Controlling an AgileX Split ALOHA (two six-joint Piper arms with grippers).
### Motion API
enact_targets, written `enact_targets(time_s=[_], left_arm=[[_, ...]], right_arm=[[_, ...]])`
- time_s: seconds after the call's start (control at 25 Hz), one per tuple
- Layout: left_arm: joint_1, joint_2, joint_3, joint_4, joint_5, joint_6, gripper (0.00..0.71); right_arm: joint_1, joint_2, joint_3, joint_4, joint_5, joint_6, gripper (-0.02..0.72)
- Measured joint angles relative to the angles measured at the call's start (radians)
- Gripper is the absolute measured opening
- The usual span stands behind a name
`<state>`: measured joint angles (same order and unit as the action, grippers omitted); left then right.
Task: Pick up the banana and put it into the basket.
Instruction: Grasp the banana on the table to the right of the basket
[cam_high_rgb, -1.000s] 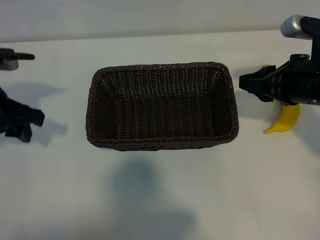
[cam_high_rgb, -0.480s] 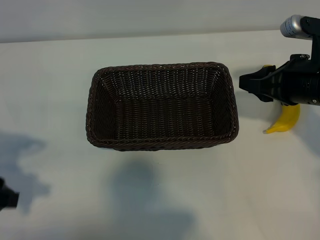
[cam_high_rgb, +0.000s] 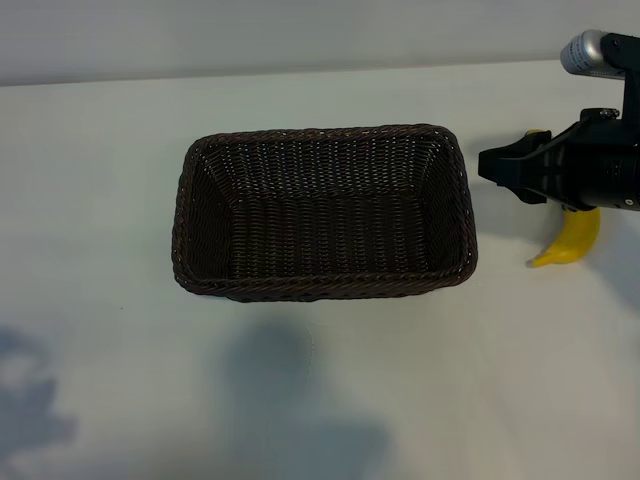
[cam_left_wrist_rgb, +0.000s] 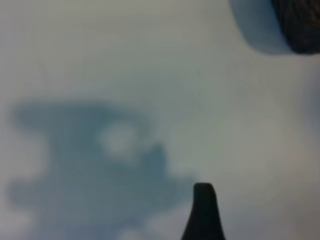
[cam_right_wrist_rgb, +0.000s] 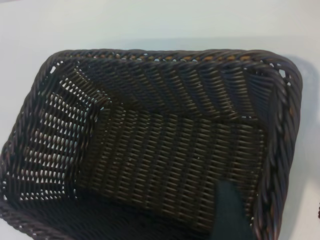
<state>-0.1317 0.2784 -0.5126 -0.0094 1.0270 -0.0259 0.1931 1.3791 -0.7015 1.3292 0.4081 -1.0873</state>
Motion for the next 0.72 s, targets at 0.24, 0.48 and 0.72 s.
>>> enact_targets(time_s=[0.24,0.48,0.72], left_arm=[[0.0,-0.107,0.01,0.0,0.017,0.012,0.583],[0.0,-0.145,0.01,0.0,0.018,0.012,0.583],[0.0,-0.243,0.01,0.0,0.018,0.012,0.583]], right_arm=[[0.0,0.0,0.0,0.0,-0.001,0.0,0.434],[0.0,0.0,0.0,0.0,-0.001,0.0,0.434],[0.0,0.0,0.0,0.0,-0.001,0.0,0.434]])
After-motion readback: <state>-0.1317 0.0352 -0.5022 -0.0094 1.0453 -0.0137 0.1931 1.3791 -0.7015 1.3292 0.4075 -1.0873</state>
